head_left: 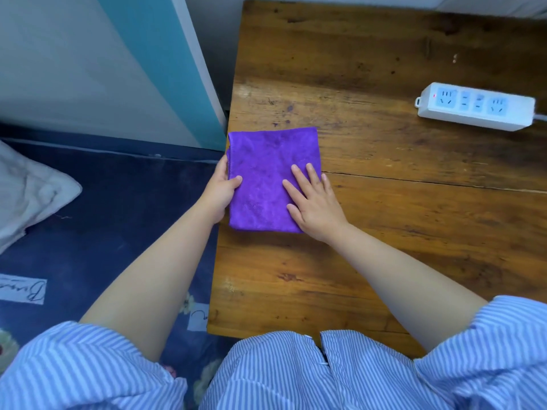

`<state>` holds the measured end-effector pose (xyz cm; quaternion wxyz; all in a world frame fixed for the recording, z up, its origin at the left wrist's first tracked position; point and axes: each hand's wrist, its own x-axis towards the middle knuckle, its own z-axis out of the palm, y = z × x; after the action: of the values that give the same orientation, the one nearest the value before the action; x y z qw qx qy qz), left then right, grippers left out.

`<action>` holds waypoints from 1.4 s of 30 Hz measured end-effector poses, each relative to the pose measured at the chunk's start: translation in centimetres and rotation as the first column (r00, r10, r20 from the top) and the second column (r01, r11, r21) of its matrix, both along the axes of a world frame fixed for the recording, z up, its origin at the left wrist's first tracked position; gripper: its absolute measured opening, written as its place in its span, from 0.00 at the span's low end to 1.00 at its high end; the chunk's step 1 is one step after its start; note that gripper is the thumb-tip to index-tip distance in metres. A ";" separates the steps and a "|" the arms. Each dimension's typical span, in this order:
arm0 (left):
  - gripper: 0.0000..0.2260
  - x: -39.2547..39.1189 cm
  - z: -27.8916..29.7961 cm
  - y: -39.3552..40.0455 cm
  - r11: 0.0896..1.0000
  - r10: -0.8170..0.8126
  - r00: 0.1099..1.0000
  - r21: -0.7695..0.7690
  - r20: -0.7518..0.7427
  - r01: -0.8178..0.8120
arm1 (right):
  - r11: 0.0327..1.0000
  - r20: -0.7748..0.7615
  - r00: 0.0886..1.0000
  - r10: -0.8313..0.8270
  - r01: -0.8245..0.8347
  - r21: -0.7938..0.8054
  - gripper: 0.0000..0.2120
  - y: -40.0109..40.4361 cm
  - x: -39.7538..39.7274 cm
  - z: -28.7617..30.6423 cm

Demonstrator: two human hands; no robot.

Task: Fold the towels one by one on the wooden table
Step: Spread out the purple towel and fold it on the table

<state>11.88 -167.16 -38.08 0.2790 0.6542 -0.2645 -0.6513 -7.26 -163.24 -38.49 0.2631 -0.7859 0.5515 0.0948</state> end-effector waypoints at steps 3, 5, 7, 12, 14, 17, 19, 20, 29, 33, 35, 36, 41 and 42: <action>0.23 -0.1 -0.5 0.0 0.996 -0.085 0.990 0.005 0.109 0.085 | 1.000 -0.039 0.999 -0.021 0.021 -0.005 0.25 0.1 -0.1 -0.5; 0.22 -0.5 -0.4 0.0 0.983 -0.167 0.953 -0.027 0.253 0.179 | 1.000 -0.053 0.998 -0.024 0.023 -0.013 0.25 0.2 -0.2 -0.7; 0.24 -0.7 -0.1 0.5 0.973 -0.205 0.918 -0.034 0.340 0.230 | 1.000 -0.061 0.998 -0.027 0.026 -0.015 0.25 0.3 -0.2 -0.8; 0.25 0.3 0.0 3.1 0.928 -0.337 0.860 -0.018 0.383 0.372 | 0.999 -0.067 0.997 -0.045 0.045 -0.012 0.25 0.5 -0.1 -1.0; 0.24 0.7 -0.3 3.5 0.928 -0.333 0.846 -0.014 0.417 0.373 | 0.999 -0.069 0.996 -0.048 0.047 -0.015 0.25 0.6 0.0 -1.2; 0.23 0.6 -1.0 3.8 0.917 -0.359 0.763 0.052 0.538 0.395 | 0.999 -0.089 0.995 -0.053 0.052 -0.014 0.25 0.6 0.1 -1.2; 0.24 0.7 -1.3 4.3 0.899 -0.396 0.656 0.125 0.643 0.420 | 0.998 -0.115 0.992 -0.054 0.049 -0.044 0.25 0.5 0.2 -0.9; 0.25 0.7 -1.3 4.5 0.900 -0.391 0.619 0.145 0.681 0.410 | 0.996 -0.111 0.992 -0.058 0.049 -0.078 0.25 0.3 0.2 -0.7; 0.24 -0.8 -1.7 6.7 0.554 -0.362 0.208 0.030 0.909 0.832 | 0.987 -0.035 0.997 -0.066 0.060 -0.148 0.25 -6.0 1.4 -2.0; 0.26 -0.2 -3.2 7.2 0.520 -0.438 0.162 0.102 0.884 0.848 | 0.988 0.066 0.992 -0.105 0.112 -0.105 0.24 -6.0 0.6 -2.8; 0.26 -0.1 -3.2 7.0 0.514 -0.449 0.181 0.088 0.875 0.853 | 0.985 0.089 0.988 -0.129 0.138 -0.100 0.24 -6.0 0.8 -2.6; 0.26 0.0 -3.2 7.0 0.512 -0.456 0.181 0.091 0.871 0.854 | 0.983 0.094 0.986 -0.141 0.151 -0.109 0.24 -5.8 0.9 -2.3; 0.27 -0.1 -1.4 7.7 0.480 -0.365 0.166 0.032 0.916 0.877 | 0.894 0.097 0.986 0.132 -0.076 -0.441 0.18 0.1 -1.7 0.4; 0.25 -0.3 -1.0 8.2 0.434 -0.297 0.176 -0.031 0.939 0.900 | 0.872 0.050 0.975 0.218 -0.172 -0.458 0.18 1.9 -2.5 0.8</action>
<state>11.55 -158.95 -39.07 -0.0042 0.5672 -0.8040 -0.1785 -9.79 -161.37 -37.68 0.0902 -0.8807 0.4624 -0.0491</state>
